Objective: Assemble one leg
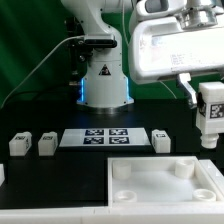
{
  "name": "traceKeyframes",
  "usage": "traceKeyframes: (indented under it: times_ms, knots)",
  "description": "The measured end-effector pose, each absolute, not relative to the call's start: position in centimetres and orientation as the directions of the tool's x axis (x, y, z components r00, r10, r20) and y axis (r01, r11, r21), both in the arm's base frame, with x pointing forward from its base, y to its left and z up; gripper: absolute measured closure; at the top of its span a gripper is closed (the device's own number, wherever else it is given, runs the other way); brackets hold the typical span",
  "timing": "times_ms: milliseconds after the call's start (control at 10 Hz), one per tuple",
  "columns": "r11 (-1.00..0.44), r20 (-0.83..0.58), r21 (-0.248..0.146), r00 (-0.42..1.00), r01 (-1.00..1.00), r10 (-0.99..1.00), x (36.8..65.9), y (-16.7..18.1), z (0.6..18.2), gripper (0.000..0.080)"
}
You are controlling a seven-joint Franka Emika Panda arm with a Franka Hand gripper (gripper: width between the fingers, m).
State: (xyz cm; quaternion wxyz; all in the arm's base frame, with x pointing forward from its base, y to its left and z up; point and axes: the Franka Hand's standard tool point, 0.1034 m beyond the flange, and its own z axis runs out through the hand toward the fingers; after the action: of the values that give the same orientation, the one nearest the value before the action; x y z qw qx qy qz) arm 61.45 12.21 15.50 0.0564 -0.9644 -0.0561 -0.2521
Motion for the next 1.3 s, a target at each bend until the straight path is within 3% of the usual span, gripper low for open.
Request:
traceKeyframes:
  times_ms: [600, 1300]
  knots:
    - [-0.988, 0.478, -0.082, 0.875, 0.133, 0.078, 61.2, 12.2, 10.4, 0.0506]
    - [-0.988, 0.476, -0.083, 0.876, 0.128, 0.073, 62.4, 11.8, 9.1, 0.0506]
